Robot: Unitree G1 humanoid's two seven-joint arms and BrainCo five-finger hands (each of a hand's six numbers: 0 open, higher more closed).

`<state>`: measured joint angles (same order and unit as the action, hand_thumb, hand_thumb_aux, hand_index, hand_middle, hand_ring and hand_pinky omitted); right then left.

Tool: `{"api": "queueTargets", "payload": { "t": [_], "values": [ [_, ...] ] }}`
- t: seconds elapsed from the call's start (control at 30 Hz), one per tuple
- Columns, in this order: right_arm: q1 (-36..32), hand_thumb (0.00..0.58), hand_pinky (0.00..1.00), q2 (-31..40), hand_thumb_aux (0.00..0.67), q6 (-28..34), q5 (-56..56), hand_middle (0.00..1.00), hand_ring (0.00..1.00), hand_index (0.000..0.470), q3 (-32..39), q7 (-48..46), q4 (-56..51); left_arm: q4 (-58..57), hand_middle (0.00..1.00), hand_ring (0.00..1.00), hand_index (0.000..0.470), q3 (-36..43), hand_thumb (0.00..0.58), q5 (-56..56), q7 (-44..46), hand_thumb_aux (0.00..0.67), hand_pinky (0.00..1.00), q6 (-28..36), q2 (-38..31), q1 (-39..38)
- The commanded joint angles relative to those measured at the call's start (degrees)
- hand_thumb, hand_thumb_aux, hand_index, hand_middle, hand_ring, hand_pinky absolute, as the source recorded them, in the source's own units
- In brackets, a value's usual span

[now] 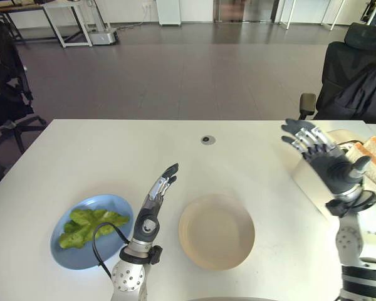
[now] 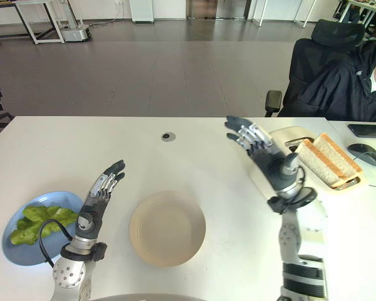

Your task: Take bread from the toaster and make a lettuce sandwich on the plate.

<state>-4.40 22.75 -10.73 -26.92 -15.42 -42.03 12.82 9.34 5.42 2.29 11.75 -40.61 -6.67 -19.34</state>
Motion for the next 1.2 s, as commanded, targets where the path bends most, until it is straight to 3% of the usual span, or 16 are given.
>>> {"api": "queueTargets", "payload": {
  "t": [0.03, 0.17, 0.23, 0.4, 0.57, 0.63, 0.8, 0.93, 1.03, 1.1, 1.2],
  "values": [
    [0.85, 0.0, 0.0, 2.72, 0.0, 1.15, -0.52, 0.0, 0.0, 0.0, -2.35, 1.09, 3.0, -0.3, 0.0, 0.0, 0.0, 0.1, 0.0, -1.08, -0.43, 0.0, 0.0, 1.13, 0.14, 0.19],
    [-2.66, 0.0, 0.0, 9.19, 0.0, 5.89, -2.47, 0.0, 0.0, 0.0, -8.12, 3.43, 3.66, -0.74, 0.0, 0.0, 0.0, -0.01, 0.0, -2.05, -1.1, 0.0, 0.0, 1.1, 0.36, -0.07],
    [-3.78, 0.0, 0.0, 9.77, 0.0, 8.39, -2.62, 0.0, 0.0, 0.0, -7.58, 4.15, 1.21, -0.95, 0.0, 0.0, 0.0, 0.08, 0.0, -2.62, -1.5, 0.0, 0.0, 1.33, 0.48, 0.04],
    [-0.16, 0.0, 0.0, 5.27, 0.0, 1.82, 3.44, 0.0, 0.0, 0.0, -2.84, 4.25, -4.13, -2.06, 0.0, 0.0, 0.0, -0.26, 0.0, -1.62, -1.26, 0.0, 0.0, 2.52, 0.01, 1.95],
    [-3.53, 0.0, 0.0, 7.83, 0.0, 1.07, 2.86, 0.0, 0.0, 0.0, -6.18, 5.22, -7.19, -1.61, 0.0, 0.0, 0.0, -0.49, 0.0, -1.85, -1.81, 0.0, 0.0, 2.6, 0.17, 1.29],
    [-2.61, 0.0, 0.0, 7.87, 0.0, -0.16, 6.46, 0.0, 0.0, 0.0, -4.0, 4.98, -9.74, -1.48, 0.0, 0.0, 0.0, -0.34, 0.0, -1.92, -1.84, 0.0, 0.0, 2.9, 0.23, 1.38],
    [1.75, 0.0, 0.0, -4.83, 0.0, -7.65, 10.66, 0.0, 0.0, 0.0, 4.18, 9.42, -16.28, -0.03, 0.0, 0.0, 0.0, -1.02, 0.0, -1.05, -1.72, 0.0, 0.0, 5.87, -0.37, 2.31],
    [2.1, 0.0, 0.0, -7.66, 0.0, -13.35, 10.99, 0.0, 0.0, 0.0, 5.42, 9.66, -17.21, 2.63, 0.0, 0.0, 0.0, -2.43, 0.0, -1.94, -1.9, 0.0, 0.0, 7.17, -1.42, 2.04],
    [0.85, 0.0, 0.0, -4.91, 0.0, -16.75, 12.13, 0.0, 0.0, 0.0, 3.49, 10.08, -14.48, 3.08, 0.0, 0.0, 0.0, -2.97, 0.0, -2.08, -2.24, 0.0, 0.0, 7.38, -1.42, 1.37],
    [-1.33, 0.0, 0.0, -0.56, 0.0, -16.33, 8.3, 0.0, 0.0, 0.0, -1.42, 11.07, -6.94, 2.83, 0.0, 0.0, 0.0, -3.11, 0.0, -1.91, -2.26, 0.0, 0.0, 7.13, -1.37, 1.02],
    [-5.82, 0.0, 0.0, 8.07, 0.0, -10.36, 1.93, 0.0, 0.0, 0.0, -10.02, 13.65, 1.44, 1.66, 0.0, 0.0, 0.0, -3.16, 0.0, -1.71, -2.36, 0.0, 0.0, 6.59, -1.08, 0.63]
  ]
}}
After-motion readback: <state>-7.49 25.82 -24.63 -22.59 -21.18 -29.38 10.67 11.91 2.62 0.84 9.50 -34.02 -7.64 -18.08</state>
